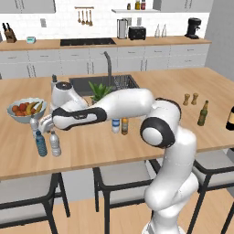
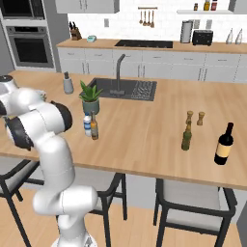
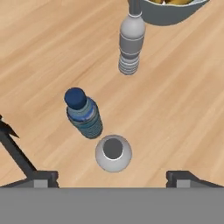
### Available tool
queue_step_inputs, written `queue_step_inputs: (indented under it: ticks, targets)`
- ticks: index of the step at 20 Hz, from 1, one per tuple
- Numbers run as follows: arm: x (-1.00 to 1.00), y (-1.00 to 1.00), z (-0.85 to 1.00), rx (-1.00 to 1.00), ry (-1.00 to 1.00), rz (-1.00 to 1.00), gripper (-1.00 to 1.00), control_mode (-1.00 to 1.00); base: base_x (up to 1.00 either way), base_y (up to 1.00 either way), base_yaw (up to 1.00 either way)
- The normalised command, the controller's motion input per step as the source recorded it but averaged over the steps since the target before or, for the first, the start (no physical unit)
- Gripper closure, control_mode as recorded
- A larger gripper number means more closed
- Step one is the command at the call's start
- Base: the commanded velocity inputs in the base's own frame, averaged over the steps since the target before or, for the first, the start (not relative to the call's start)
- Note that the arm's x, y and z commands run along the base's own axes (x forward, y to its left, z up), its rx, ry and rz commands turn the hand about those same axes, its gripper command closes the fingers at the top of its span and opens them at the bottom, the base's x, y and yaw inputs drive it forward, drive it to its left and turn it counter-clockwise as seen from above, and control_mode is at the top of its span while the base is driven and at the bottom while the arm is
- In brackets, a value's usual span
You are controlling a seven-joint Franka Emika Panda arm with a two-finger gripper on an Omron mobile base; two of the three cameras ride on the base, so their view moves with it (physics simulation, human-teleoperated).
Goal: Move the plastic bottles in the middle to the plastics group, and the glass bottles in the middle to the glass group.
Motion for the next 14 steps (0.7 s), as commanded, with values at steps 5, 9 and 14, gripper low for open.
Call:
queue_step_inputs:
  ticks: [5,9,14]
  targets:
    - [-0.39,-0.86,0.24,0.00,-0.02,-0.15,-1.00,-1.00,0.00,0.00,0.00]
    - [-0.24,-0.98,0.18,0.00,-0.02,-0.13,-1.00,-1.00,0.00,0.00,0.00]
    - [-0.06,-0.94,0.18,0.01,-0.01,-0.05,-1.00,-1.00,0.00,0.00,0.00]
